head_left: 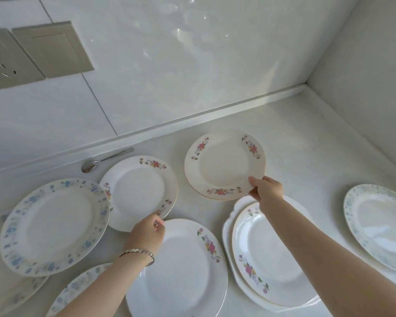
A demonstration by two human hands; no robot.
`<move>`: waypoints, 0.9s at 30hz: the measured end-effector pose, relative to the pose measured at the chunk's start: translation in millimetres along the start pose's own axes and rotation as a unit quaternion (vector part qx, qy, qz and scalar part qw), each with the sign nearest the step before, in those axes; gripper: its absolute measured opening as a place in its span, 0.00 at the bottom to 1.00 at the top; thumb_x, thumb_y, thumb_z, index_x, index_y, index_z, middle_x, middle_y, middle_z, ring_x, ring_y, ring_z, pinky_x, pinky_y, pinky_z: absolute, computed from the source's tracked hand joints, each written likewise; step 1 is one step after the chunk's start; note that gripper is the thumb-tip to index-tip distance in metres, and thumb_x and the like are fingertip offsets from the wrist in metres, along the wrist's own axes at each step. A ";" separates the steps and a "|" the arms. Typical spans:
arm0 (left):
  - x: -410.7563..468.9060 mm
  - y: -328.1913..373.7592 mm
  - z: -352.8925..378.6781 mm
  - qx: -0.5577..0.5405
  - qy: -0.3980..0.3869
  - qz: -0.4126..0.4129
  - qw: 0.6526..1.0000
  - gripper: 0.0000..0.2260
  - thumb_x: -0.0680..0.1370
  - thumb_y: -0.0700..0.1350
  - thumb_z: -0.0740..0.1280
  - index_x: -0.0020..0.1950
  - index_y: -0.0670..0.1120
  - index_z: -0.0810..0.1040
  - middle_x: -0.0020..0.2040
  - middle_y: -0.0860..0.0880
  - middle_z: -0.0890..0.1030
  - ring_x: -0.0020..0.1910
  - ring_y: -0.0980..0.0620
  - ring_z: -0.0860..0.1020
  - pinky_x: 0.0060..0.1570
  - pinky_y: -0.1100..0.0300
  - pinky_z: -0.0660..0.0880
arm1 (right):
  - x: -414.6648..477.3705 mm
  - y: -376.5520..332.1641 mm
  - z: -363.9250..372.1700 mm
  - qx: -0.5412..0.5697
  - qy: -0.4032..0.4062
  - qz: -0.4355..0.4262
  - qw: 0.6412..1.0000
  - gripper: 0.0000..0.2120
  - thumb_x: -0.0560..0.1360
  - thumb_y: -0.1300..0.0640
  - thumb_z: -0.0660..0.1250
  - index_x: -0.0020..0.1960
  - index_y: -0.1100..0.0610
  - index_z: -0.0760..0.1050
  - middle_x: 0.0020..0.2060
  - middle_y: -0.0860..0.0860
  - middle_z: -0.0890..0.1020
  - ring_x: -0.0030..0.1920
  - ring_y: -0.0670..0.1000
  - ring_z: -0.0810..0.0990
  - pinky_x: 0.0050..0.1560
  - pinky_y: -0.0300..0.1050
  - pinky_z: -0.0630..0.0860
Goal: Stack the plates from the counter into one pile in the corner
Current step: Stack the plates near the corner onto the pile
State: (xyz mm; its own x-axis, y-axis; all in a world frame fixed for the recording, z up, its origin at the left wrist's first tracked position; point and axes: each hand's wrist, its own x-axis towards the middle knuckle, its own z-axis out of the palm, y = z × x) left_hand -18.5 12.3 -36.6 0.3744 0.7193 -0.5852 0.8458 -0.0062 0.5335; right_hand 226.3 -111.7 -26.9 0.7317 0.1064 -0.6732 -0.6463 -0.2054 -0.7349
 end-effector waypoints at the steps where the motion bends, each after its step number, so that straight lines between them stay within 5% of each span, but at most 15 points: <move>1: -4.2 0.6 4.0 0.006 -0.002 0.004 1.000 0.13 0.75 0.39 0.58 0.34 0.53 0.71 0.41 0.45 0.82 0.44 0.41 0.81 0.51 0.48 0.78 | -8.2 3.2 -18.4 0.014 -0.006 0.002 1.000 0.06 0.73 0.69 0.67 0.49 0.64 0.77 0.37 0.56 0.79 0.38 0.56 0.80 0.39 0.43 0.78; 7: -31.1 9.8 30.9 0.027 -0.023 0.024 0.999 0.12 0.75 0.39 0.57 0.34 0.53 0.71 0.40 0.47 0.82 0.45 0.42 0.82 0.50 0.50 0.79 | -48.3 24.3 -136.0 0.103 -0.010 -0.002 0.995 0.05 0.74 0.68 0.66 0.43 0.60 0.77 0.30 0.53 0.84 0.31 0.48 0.83 0.30 0.36 0.81; 10: -44.4 12.5 44.1 0.053 -0.035 0.038 0.997 0.13 0.76 0.40 0.57 0.35 0.54 0.71 0.42 0.46 0.83 0.44 0.43 0.83 0.48 0.52 0.78 | -60.6 47.1 -181.3 0.107 0.010 -0.004 0.994 0.06 0.74 0.67 0.65 0.50 0.61 0.78 0.27 0.49 0.84 0.28 0.47 0.83 0.29 0.35 0.80; 15: -55.9 8.2 53.2 0.067 -0.035 0.052 0.996 0.12 0.76 0.41 0.57 0.35 0.54 0.71 0.43 0.47 0.82 0.43 0.43 0.83 0.47 0.50 0.79 | -73.7 89.8 -219.4 0.113 0.087 0.005 0.990 0.15 0.74 0.67 0.66 0.60 0.62 0.74 0.37 0.56 0.80 0.36 0.52 0.78 0.31 0.34 0.80; 27: -71.2 -4.1 51.8 0.067 -0.027 0.069 0.995 0.12 0.75 0.39 0.58 0.36 0.54 0.72 0.41 0.48 0.82 0.43 0.43 0.82 0.44 0.52 0.78 | -76.2 134.9 -199.5 0.095 0.116 0.041 0.988 0.20 0.74 0.67 0.67 0.65 0.63 0.70 0.35 0.56 0.77 0.35 0.53 0.77 0.52 0.48 0.74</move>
State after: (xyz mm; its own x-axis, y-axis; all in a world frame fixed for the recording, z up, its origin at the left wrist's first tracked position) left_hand -29.0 -74.8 -28.7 0.5064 0.6675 -0.5459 0.8272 -0.1971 0.5263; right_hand 126.6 -341.5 -58.5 0.6905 -0.1335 -0.7109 -0.7187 -0.0156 -0.6952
